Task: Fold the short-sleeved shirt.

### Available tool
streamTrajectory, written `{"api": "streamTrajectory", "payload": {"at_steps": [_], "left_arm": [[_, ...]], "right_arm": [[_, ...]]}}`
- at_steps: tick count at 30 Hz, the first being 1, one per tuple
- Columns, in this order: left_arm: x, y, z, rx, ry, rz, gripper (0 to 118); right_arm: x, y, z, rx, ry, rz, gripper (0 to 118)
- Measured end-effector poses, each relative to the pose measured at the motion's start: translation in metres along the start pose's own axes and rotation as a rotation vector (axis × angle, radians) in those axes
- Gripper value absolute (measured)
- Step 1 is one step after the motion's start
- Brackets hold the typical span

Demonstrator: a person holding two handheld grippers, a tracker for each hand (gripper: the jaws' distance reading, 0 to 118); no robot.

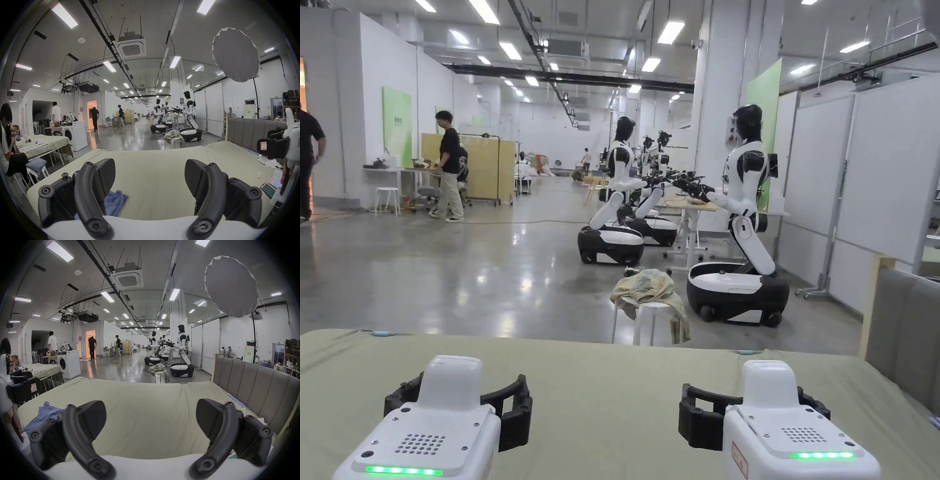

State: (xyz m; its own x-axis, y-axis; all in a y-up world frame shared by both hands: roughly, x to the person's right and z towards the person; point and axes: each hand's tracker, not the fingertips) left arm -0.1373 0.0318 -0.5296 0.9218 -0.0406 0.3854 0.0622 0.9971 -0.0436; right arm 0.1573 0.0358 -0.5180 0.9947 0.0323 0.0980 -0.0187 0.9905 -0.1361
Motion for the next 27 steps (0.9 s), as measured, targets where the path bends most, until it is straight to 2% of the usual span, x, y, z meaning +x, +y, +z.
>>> {"api": "streamTrajectory", "payload": {"at_steps": [3, 4, 5, 6, 7, 8, 9, 10, 12, 14, 17, 19, 21, 27], "left_arm": [[0.0, -0.002, -0.001, -0.004, -0.008, 0.013, 87], [0.0, -0.002, -0.001, -0.008, -0.014, 0.013, 82], [0.0, -0.002, -0.001, -0.01, -0.015, 0.012, 63], [-0.001, -0.003, -0.001, -0.005, -0.035, 0.013, 24], [0.0, -0.004, 0.001, 0.006, -0.05, 0.011, 5], [0.002, -0.004, -0.002, 0.008, -0.02, -0.007, 5], [0.003, -0.006, -0.002, 0.021, 0.056, -0.058, 5], [0.001, -0.008, 0.001, 0.022, -0.034, -0.004, 5], [0.0, -0.008, 0.0, 0.004, -0.04, 0.01, 5], [0.0, -0.01, 0.002, 0.012, -0.022, -0.004, 5], [-0.006, -0.013, 0.009, 0.007, -0.007, 0.018, 5], [-0.014, -0.015, 0.021, 0.004, 0.019, 0.021, 5], [-0.025, -0.022, 0.037, -0.016, 0.072, 0.003, 5], [-0.093, -0.037, 0.099, -0.114, 0.27, 0.001, 5]], "right_arm": [[-0.002, 0.0, -0.001, -0.001, -0.001, 0.008, 108], [-0.002, 0.001, 0.0, -0.003, -0.003, 0.012, 102], [-0.003, 0.0, 0.0, -0.004, -0.003, 0.015, 88], [-0.003, -0.001, 0.001, -0.006, -0.001, 0.017, 60], [-0.003, -0.001, 0.002, -0.005, -0.001, 0.02, 17], [-0.003, -0.002, 0.002, -0.005, -0.016, 0.026, 2], [-0.003, -0.003, 0.002, -0.005, -0.05, 0.034, 1], [-0.002, -0.004, 0.004, 0.012, -0.061, 0.02, 1], [0.003, -0.005, 0.004, -0.007, 0.008, -0.022, 1], [0.0, -0.005, 0.003, -0.016, -0.017, -0.001, 1], [-0.012, -0.002, 0.008, -0.005, -0.002, 0.033, 1], [-0.032, -0.002, 0.009, 0.013, 0.037, 0.045, 1], [-0.061, -0.004, 0.006, 0.014, 0.117, 0.057, 1], [-0.161, -0.029, -0.001, -0.023, 0.326, 0.063, 1]]}}
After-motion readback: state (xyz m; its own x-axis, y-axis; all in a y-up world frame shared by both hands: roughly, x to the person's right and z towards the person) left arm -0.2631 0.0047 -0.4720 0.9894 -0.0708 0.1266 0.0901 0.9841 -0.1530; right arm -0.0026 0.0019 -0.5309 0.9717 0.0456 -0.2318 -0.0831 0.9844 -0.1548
